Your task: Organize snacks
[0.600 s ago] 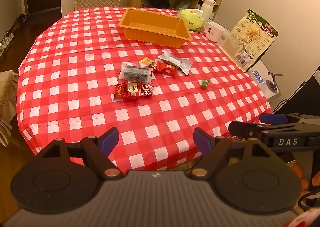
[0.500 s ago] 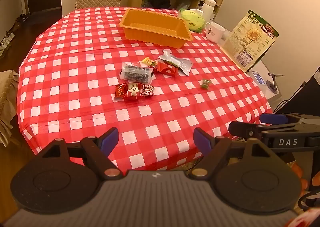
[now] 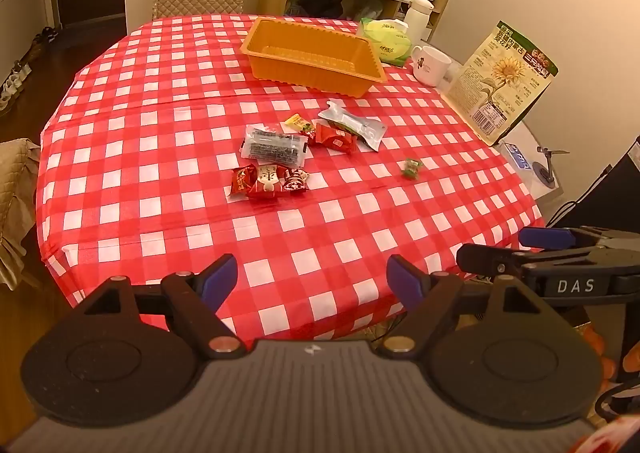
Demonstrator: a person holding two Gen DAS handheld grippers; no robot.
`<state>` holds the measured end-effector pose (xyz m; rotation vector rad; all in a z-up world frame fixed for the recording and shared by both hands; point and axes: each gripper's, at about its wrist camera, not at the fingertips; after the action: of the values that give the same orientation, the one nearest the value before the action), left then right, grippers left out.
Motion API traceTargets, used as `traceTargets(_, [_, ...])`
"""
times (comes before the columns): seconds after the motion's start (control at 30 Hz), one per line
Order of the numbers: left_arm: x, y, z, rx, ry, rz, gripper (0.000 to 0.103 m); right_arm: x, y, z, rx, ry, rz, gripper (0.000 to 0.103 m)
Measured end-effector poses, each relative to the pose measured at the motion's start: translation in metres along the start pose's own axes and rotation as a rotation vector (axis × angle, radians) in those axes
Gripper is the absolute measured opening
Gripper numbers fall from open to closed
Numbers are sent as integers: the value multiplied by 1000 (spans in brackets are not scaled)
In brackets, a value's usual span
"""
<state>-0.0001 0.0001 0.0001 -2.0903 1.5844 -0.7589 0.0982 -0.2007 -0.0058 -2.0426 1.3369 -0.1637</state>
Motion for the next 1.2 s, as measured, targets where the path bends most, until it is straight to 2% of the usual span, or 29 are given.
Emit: traceTargets(1.2, [0, 0, 0, 1, -1, 0, 80, -1, -1, 2, 5, -5, 2, 103])
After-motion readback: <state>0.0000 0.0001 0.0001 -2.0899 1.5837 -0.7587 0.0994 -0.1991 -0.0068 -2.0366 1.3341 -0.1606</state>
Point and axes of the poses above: each gripper's, at about its wrist camera, not at the fingertips, and z roughly the way its jaws point, x to its right, y to its underside, and after that the axes turned 3 degrees about z, right-handed
